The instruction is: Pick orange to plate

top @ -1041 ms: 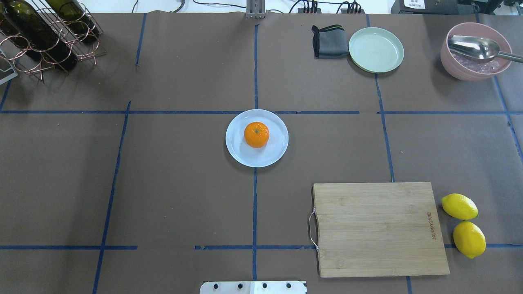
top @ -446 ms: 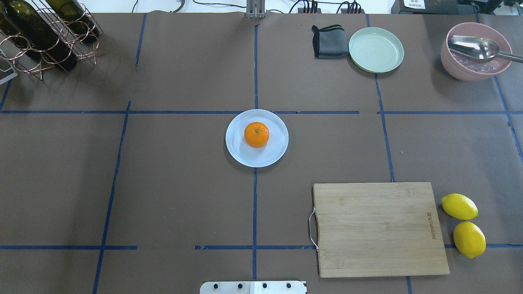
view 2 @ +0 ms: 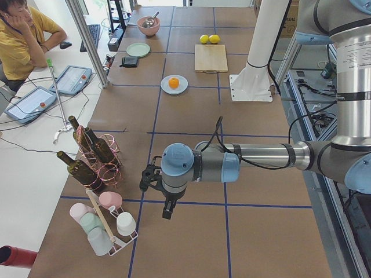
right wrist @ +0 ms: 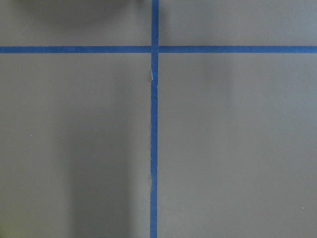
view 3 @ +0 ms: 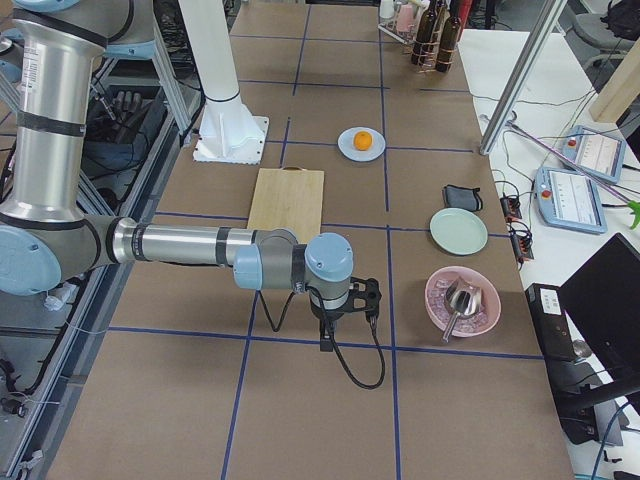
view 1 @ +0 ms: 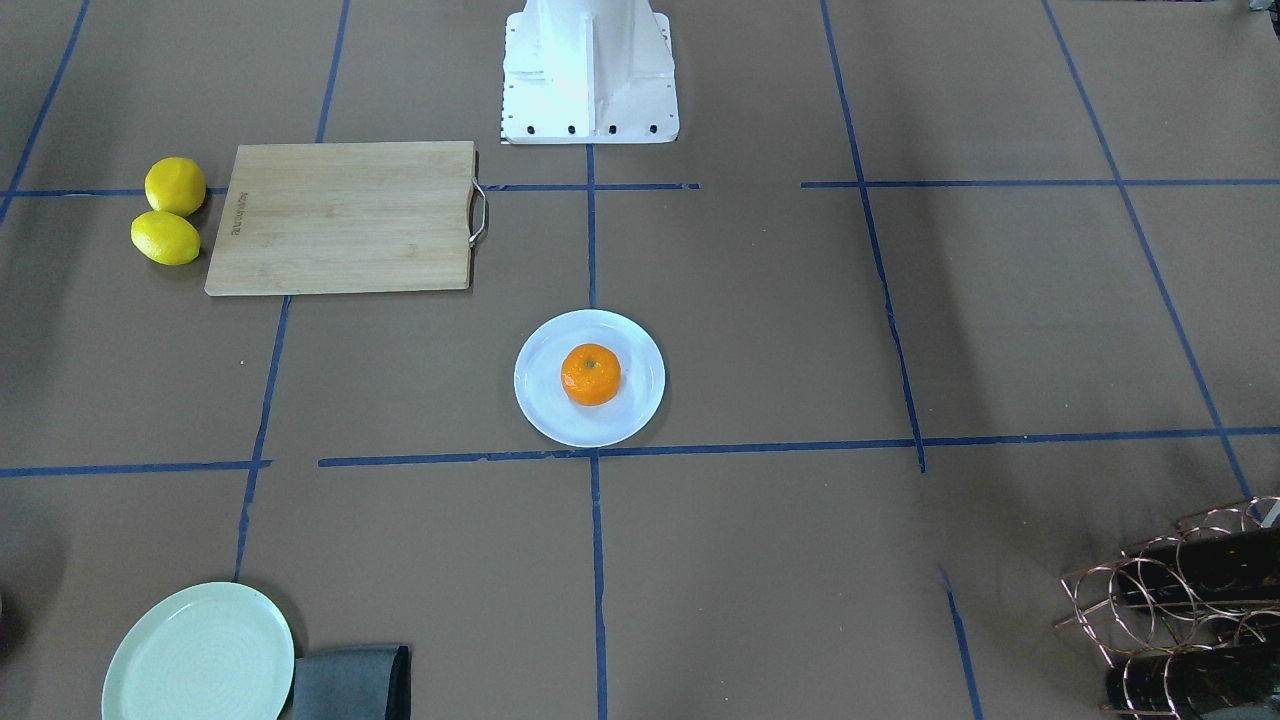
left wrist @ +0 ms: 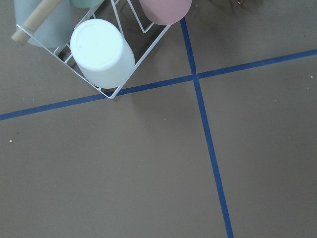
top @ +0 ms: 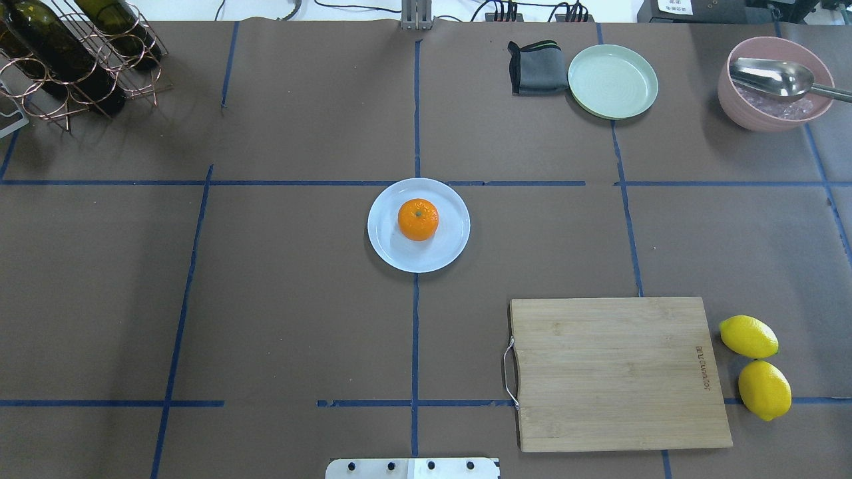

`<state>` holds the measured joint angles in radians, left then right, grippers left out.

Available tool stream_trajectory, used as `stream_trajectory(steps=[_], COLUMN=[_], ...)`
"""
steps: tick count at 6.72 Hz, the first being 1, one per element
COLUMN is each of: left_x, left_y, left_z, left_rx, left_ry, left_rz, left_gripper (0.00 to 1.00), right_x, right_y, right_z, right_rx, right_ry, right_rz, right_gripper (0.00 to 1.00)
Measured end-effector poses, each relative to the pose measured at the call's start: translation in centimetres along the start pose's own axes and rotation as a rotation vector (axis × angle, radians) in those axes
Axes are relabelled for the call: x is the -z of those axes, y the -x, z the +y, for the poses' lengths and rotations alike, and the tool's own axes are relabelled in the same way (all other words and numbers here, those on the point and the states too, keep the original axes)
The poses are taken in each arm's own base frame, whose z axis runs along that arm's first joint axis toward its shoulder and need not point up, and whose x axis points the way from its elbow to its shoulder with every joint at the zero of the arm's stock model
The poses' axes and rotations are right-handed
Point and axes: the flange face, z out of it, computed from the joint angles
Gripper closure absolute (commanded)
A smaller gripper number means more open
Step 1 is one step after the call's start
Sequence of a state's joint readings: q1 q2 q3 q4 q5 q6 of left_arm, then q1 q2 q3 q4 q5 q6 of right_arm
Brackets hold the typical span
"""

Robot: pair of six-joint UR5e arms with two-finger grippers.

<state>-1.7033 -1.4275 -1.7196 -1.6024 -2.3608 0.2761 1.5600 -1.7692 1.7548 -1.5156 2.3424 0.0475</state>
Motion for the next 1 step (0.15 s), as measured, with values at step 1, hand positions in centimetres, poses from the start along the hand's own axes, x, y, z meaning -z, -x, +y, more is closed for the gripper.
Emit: stream_trajectory(steps=[1], left_x=[0.01], left_y=[-0.01], left_z=[-0.03], left_rx=[-0.001], left_ry=[-0.001], left_rz=[0.000], left_gripper=[0.00], right_x=[-0.09], right_y=[-0.07], right_z=[0.00], right_rx=[-0.002], right_ry=[0.002], right_rz=[0.000], right_gripper=[0.00])
